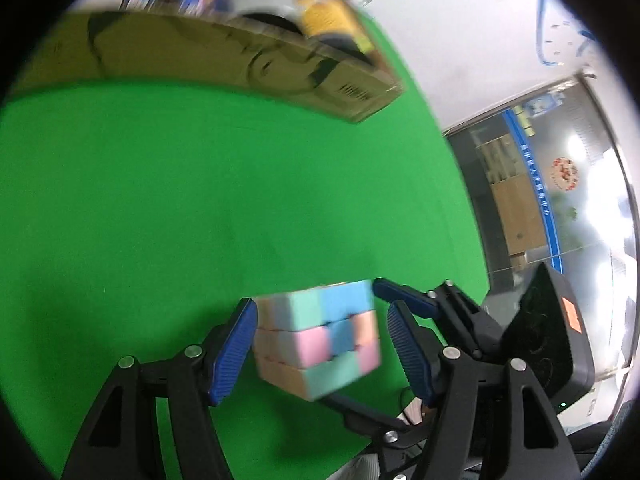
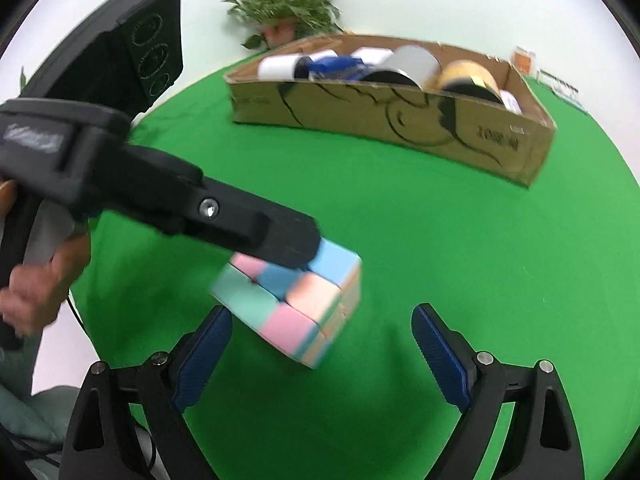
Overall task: Organize rigid objects
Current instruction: 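Move both grippers to the pastel Rubik's cube and grasp it, then carry the cube into the box corner compartment and release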
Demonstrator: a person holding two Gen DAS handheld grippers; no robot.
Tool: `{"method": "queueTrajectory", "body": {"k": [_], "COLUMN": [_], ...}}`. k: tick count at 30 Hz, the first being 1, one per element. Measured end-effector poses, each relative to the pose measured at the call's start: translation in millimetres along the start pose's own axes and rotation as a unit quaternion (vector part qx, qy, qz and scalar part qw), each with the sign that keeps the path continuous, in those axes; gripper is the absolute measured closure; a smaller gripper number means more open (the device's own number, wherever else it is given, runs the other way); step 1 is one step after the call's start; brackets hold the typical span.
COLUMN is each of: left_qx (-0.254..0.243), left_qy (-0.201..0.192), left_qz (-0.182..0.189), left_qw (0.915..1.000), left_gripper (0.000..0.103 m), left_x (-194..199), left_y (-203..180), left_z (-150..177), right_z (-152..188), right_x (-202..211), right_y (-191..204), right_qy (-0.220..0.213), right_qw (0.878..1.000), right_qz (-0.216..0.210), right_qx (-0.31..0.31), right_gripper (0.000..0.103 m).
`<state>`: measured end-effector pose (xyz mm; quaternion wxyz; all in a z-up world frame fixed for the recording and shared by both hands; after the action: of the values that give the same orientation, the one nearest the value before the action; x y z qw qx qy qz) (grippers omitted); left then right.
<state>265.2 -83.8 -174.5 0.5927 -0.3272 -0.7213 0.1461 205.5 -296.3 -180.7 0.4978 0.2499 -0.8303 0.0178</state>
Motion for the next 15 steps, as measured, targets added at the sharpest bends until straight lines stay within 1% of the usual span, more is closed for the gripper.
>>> {"method": "queueTrajectory", "body": {"k": [1, 2, 3, 5, 6, 10, 13, 15], "left_qx": [0.008, 0.017, 0.025, 0.034, 0.038, 0.049, 0.045, 0.045], "left_qy": [0.011, 0.019, 0.025, 0.023, 0.02, 0.012, 0.002, -0.012], "left_qz": [0.0, 0.01, 0.026, 0.038, 0.042, 0.052, 0.045, 0.046], "left_qw": [0.9999, 0.9996, 0.9991, 0.9984, 0.9982, 0.9974, 0.998, 0.9979], "left_gripper": [0.036, 0.036, 0.036, 0.036, 0.036, 0.037, 0.042, 0.043], "left_x": [-4.4, -9.0, -11.9, -10.3, -11.5, -14.2, -4.2, 5.6], "left_y": [3.4, 5.8, 6.5, 5.4, 5.1, 7.9, 14.4, 15.4], "left_z": [2.6, 6.7, 11.0, 21.3, 21.8, 24.0, 19.9, 19.5], "right_z": [2.1, 4.3, 5.3, 3.0, 1.0, -1.8, -9.9, -17.7], "right_x": [-6.2, -10.0, -15.2, -22.5, -24.5, -31.1, -32.5, -32.6], "right_y": [0.6, 2.3, 6.7, 9.4, 12.0, 23.8, 23.4, 27.7], "right_qy": [0.011, 0.016, 0.021, 0.025, 0.024, 0.017, 0.02, 0.013], "right_qw": [1.0, 1.0, 1.0, 1.0, 1.0, 0.999, 0.999, 0.999], "right_qz": [0.001, 0.004, 0.005, -0.005, -0.012, 0.022, 0.026, 0.031], "right_qx": [0.006, 0.009, 0.011, 0.007, 0.007, 0.04, 0.029, 0.031], "right_gripper": [0.019, 0.025, 0.028, 0.028, 0.032, 0.033, 0.034, 0.035]}}
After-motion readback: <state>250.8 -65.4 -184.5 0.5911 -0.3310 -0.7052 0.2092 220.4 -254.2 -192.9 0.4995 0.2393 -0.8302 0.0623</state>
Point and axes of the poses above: each gripper's, at about its wrist camera, not at the fingertips, and x roughly against the way its jaws point, y to its left, z to its underside, the point moved 2 cm from there along -x, roughly the way its jaws point, and after that the axes turned 7 degrees about -x, right-handed, at the moved point
